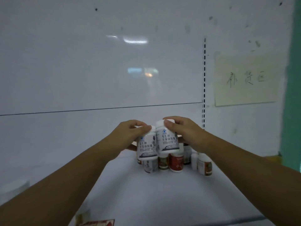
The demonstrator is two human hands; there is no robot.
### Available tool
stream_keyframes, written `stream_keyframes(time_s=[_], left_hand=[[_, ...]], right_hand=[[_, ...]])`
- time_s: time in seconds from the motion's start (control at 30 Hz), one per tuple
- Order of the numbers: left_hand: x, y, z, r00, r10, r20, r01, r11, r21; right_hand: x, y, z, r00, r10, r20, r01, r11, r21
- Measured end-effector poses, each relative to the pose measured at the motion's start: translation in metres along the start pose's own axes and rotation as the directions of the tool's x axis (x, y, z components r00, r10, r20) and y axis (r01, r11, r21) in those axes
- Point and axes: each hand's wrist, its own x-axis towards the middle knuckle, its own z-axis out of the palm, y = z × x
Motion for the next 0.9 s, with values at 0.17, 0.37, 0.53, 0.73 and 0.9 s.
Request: stream_keyframes(time_s=[0.17,0.37,0.53,0.73,0.9], left_hand=[[-0.042,-0.005,-0.029,0.974,-0.071,-0.216,0.039,0.988,-0.149],[-0.120,-0.009,-0.071,0.913,-0.202,-0.354,0.118,0.962,-0.247],[-0.177,-0.009,-0.116,0.866,-0.214,-0.452,0.109,0.963,-0.248],[-0.242,-0.021,-0.175,0.839,-0.207,-0.504,0.089,0.965,-0.248],[-0.301,-0.032,-0.244,0.841,-0.169,-0.514,0.057,0.973,-0.225]], right_hand=[[0.010,0.009,0.049,0.990,-0.041,0.133,-0.005,0.943,0.332],[0.002,-0.007,0.141,0.944,-0.076,0.321,-0.120,0.828,0.548],[-0.009,-0.033,0.204,0.906,-0.120,0.407,-0.129,0.835,0.535],[-0.024,-0.066,0.283,0.882,-0.158,0.444,-0.095,0.862,0.497],[-0.042,-0.104,0.360,0.875,-0.192,0.445,-0.037,0.889,0.456]])
